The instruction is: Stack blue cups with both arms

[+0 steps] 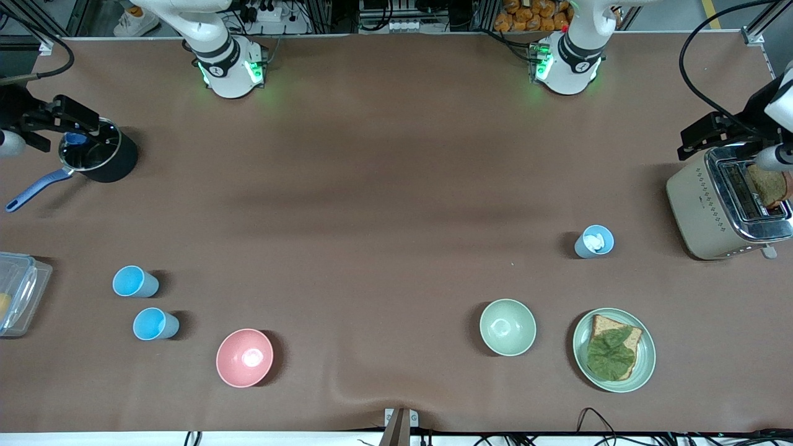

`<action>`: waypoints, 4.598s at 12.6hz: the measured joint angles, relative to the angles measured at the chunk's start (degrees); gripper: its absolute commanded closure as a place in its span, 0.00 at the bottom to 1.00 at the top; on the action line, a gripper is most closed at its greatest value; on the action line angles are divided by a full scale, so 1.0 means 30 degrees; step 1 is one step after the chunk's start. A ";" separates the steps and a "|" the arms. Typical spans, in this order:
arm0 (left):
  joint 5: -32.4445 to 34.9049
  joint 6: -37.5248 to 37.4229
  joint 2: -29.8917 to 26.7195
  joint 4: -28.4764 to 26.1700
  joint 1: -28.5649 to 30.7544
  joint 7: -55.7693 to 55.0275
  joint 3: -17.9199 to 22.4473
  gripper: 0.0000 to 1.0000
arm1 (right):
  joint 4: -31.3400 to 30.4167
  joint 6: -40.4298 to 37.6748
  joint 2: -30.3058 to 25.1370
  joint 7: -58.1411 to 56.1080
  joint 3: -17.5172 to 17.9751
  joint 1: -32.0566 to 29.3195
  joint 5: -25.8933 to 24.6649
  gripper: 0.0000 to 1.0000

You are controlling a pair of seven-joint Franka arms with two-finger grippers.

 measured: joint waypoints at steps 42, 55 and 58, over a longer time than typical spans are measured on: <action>0.0544 1.5282 0.6268 -1.0529 0.1171 0.0049 0.0014 0.23 | -0.0217 -0.0438 0.0654 -0.0007 0.0025 0.0027 0.0027 0.00; -0.0704 1.5864 0.6726 -1.0129 0.1146 -0.0546 -0.2191 1.00 | -0.0210 0.6221 0.7738 -0.1650 -0.0383 -0.2710 -0.0642 0.00; -0.0740 1.5861 0.6208 -0.9895 0.1139 -0.3574 -0.4538 1.00 | -0.0218 0.9248 1.0512 -0.1694 -0.0303 -0.2688 -0.1382 0.00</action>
